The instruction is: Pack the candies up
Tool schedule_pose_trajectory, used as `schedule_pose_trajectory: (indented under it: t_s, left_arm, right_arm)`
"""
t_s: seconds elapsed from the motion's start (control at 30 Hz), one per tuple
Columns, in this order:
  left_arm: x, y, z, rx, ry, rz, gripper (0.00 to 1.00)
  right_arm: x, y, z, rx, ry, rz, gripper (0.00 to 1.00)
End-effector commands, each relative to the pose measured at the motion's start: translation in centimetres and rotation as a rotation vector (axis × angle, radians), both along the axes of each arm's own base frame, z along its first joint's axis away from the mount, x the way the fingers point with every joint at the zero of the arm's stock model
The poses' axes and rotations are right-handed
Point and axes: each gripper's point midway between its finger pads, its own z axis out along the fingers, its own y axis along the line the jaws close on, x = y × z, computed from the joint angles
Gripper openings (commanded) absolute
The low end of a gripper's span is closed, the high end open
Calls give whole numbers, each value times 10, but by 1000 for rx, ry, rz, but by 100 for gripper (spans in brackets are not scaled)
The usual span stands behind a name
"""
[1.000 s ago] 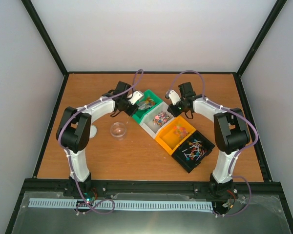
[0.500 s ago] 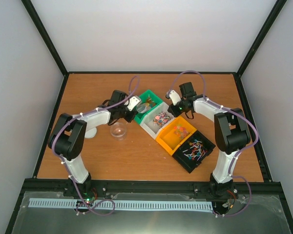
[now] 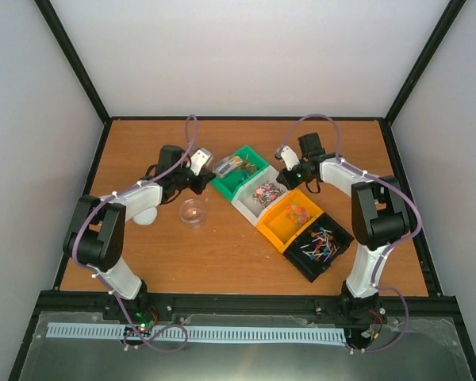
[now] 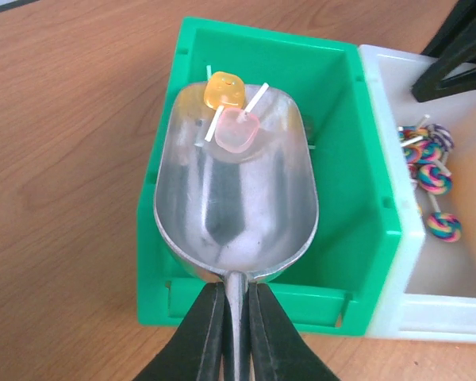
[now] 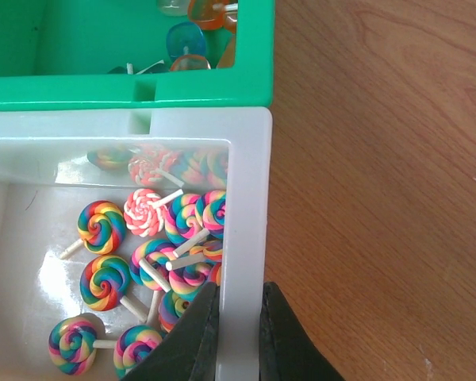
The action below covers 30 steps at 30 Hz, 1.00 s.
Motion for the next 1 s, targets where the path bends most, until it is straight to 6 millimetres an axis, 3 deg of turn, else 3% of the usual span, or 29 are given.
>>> schedule_pose_trajectory:
  t_s: [0.0,0.2,0.43,0.67,0.97]
  left_arm:
    - [-6,-8,35,-83,-124,-78,1]
    - [-19,-5,47,-133,-178,-112,1]
    - [-37,3,73,-237,-223,-210,1]
    - [-51,39,88,-150,-222,-227,1]
    - [-109,91,90,-63,-142,-256,1]
  right_arm:
    - [5,-3,17,28,-37,8,3]
    - [6,-5,19,37,-36,3,3]
    - [5,-5,16,32,-34,1,3]
    - [6,-7,14,26,-32,-5,3]
    - [5,-6,15,30,-32,-5,3]
